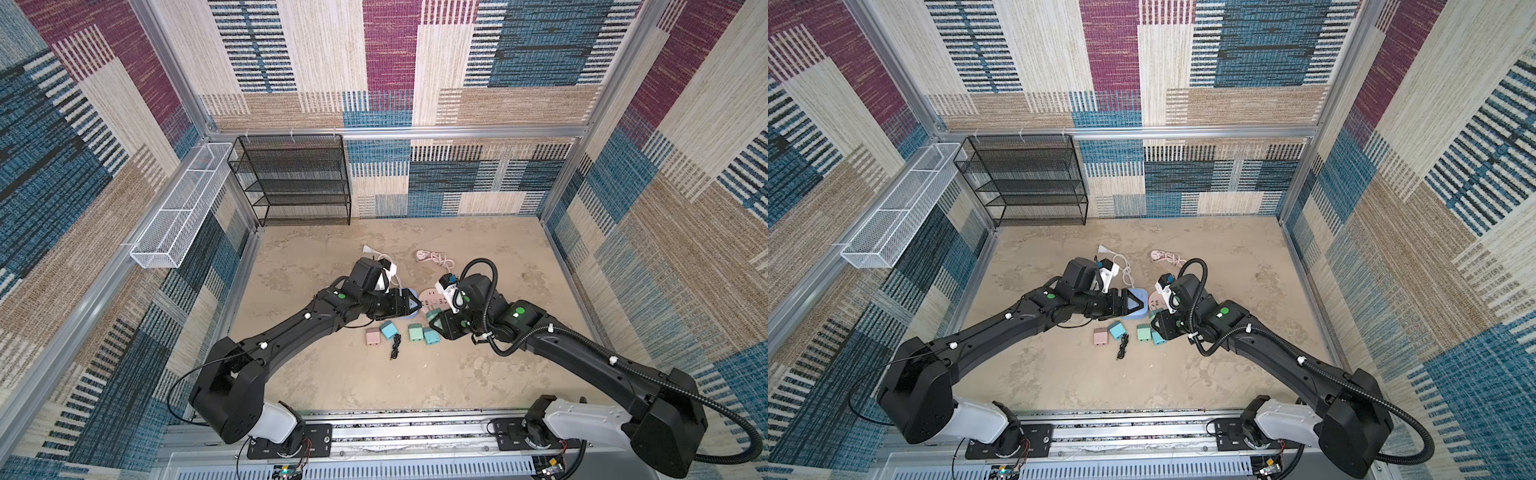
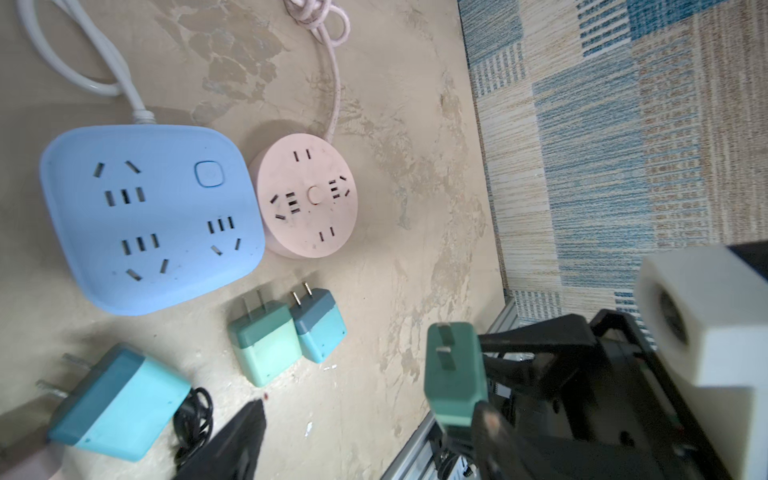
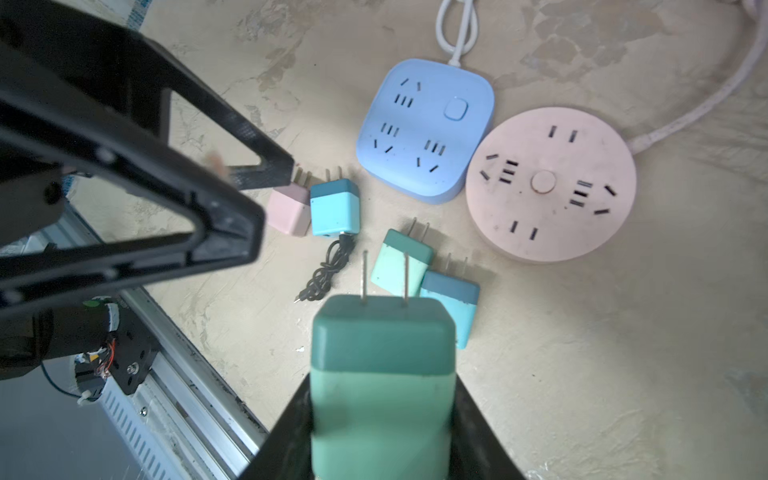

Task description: Insert the plug

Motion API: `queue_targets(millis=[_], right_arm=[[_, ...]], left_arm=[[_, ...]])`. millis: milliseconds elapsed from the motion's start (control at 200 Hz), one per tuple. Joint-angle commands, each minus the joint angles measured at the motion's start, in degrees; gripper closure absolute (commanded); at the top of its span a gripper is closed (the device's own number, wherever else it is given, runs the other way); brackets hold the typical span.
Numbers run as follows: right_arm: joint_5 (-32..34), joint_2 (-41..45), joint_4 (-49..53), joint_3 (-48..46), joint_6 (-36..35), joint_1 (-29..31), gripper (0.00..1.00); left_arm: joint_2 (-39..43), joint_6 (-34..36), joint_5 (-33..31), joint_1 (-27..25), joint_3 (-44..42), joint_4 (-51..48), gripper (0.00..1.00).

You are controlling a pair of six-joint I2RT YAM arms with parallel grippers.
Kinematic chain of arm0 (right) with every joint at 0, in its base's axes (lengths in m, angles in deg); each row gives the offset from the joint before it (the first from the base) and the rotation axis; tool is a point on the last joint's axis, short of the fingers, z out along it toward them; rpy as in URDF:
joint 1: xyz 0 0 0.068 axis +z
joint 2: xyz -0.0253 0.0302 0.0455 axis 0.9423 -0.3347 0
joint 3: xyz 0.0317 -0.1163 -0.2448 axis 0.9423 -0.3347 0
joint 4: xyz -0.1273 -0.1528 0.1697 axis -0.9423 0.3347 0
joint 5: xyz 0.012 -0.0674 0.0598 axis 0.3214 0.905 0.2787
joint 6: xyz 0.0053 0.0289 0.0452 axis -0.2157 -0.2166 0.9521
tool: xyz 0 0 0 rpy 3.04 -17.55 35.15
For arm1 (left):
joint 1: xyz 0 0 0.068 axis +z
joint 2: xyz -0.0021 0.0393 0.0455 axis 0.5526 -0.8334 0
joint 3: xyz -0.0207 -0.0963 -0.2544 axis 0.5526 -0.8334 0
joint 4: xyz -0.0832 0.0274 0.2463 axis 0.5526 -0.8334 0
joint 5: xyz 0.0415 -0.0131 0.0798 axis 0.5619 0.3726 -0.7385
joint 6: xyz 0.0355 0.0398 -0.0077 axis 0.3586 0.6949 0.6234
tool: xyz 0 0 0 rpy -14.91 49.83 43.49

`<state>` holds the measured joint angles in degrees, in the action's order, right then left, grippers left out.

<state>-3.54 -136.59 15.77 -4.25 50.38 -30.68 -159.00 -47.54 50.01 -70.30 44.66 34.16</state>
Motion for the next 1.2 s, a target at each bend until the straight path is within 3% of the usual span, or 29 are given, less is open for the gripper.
queue_targets(millis=[0,326,706,791,846,992,1197], right_arm=[[-0.59,-0.46,-1.8,1.22,-0.69,0.83,1.0],[0.64,-1.61,-3.59,1.78,0.17,2.37,1.0],[4.67,-1.63,-4.23,2.34,0.27,3.12,1.0],[4.97,-1.88,-4.65,2.5,0.1,3.12,1.0],[4.91,-1.97,-5.01,2.43,-0.01,3.12,1.0],[4.9,-2.48,-6.04,2.36,-0.03,3.07,1.0],[5.08,-2.55,-7.99,1.83,0.33,3.08,1.0]], left_arm=[[-1.06,-3.61,3.06,-0.63,-0.29,5.9,0.19],[-2.93,-7.17,5.03,-2.7,-1.3,10.54,0.25],[-4.68,-9.78,7.2,-3.7,-1.7,12.98,0.39],[-4.97,-9.74,7.21,-3.93,-1.57,12.98,0.44],[-5.14,-9.95,7.35,-3.94,-1.69,13.21,0.55],[-5.5,-10.53,7.58,-4.03,-2.09,14.03,0.58],[-5.87,-11.31,8.0,-4.09,-2.66,15.32,0.78]])
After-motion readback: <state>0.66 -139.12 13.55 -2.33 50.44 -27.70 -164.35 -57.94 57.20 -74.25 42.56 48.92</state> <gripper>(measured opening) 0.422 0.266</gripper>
